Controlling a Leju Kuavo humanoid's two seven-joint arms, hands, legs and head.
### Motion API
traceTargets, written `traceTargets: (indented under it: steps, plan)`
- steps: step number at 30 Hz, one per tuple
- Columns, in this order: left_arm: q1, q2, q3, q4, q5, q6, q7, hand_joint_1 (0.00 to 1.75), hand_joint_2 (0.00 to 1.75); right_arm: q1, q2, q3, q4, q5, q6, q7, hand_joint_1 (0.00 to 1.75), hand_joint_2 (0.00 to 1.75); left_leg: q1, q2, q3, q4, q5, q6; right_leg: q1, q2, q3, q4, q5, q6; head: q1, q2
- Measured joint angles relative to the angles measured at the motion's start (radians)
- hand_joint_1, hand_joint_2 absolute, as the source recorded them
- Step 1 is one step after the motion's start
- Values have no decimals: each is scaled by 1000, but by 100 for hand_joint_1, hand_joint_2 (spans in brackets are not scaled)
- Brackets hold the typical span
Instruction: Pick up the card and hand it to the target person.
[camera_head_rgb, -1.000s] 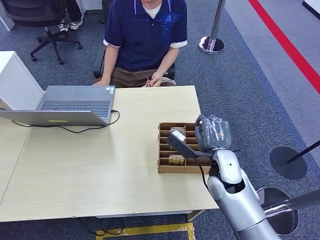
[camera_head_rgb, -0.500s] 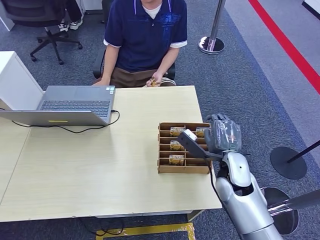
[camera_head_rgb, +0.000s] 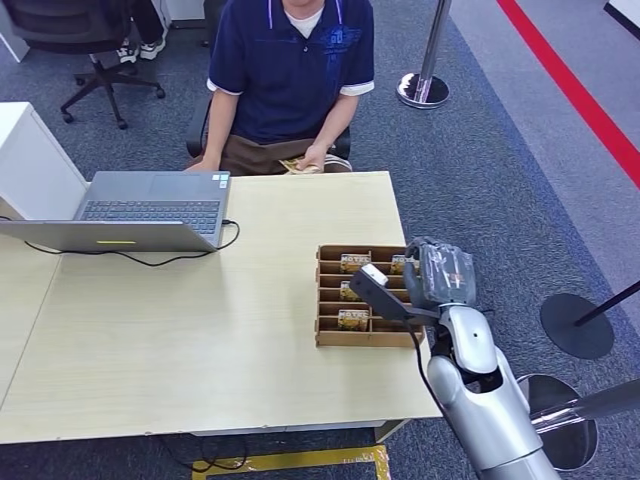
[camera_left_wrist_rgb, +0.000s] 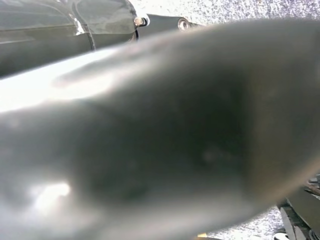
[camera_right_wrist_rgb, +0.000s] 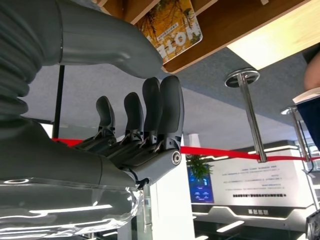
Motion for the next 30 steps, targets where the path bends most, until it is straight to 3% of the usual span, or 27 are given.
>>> traceTargets:
  steps: [4,10,19,30]
  plan:
    - [0,0,0,0,-1,-1,4,0,0,-22,13,0,19,0,4,-2,121,175,0,0,0,0,0,0,0,0,0,0,0,0,0,0]
    - [0,0,0,0,-2,-1,4,0,0,-52,25,1,46,-7,9,-11,119,175,0,0,0,0,0,0,0,0,0,0,0,0,0,0]
    - [0,0,0,0,-3,-1,2,0,0,-69,31,2,65,-15,8,-17,96,175,0,0,0,0,0,0,0,0,0,0,0,0,0,0]
    - [0,0,0,0,-3,-3,4,0,0,-71,31,1,77,-33,9,-18,99,175,0,0,0,0,0,0,0,0,0,0,0,0,0,0]
